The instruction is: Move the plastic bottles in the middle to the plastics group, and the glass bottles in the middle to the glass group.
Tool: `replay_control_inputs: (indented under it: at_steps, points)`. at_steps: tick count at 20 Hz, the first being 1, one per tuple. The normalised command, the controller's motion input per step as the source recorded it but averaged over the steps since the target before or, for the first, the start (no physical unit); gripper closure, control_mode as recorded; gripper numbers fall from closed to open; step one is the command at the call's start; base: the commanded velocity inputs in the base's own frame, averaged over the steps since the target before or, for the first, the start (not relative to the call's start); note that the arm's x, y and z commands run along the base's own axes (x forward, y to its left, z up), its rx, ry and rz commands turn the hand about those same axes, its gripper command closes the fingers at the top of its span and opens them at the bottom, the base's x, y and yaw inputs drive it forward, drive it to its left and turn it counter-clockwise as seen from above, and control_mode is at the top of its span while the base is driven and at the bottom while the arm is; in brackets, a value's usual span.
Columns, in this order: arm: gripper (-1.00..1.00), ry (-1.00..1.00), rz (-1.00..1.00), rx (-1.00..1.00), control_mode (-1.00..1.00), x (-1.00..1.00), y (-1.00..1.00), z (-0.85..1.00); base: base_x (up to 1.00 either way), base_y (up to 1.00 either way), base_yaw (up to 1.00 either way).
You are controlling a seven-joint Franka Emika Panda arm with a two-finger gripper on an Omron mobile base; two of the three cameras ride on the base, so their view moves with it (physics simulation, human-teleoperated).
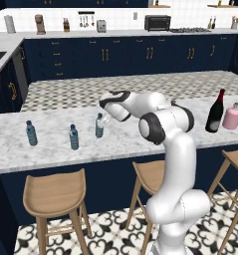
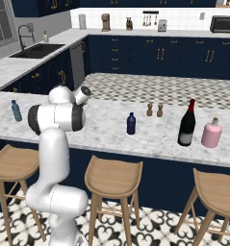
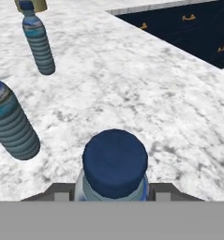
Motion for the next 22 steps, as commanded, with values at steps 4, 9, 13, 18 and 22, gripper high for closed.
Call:
replay_control_inputs:
  at_steps: [4, 9, 13, 18, 22]
  points:
    - [1.0, 0.0, 0.04, 0.01, -1.0, 0.03, 0.26, 0.0, 0.0, 0.0, 0.0]
    - [1.0, 0.0, 0.0, 0.0, -1.0, 0.08, 0.34, 0.0, 0.0, 0.0, 0.0]
    - [1.0, 0.0, 0.02, 0.0, -1.0, 0.19, 0.37, 0.0, 0.0, 0.0, 0.0]
    - [1.0, 0.0, 0.04, 0.0, -1.0, 0.13, 0.34, 0.0, 0.0, 0.0, 0.0]
    - [1.0, 0.0, 0.05, 0.0, -1.0, 0.04, 0.18, 0.0, 0.0, 0.0, 0.0]
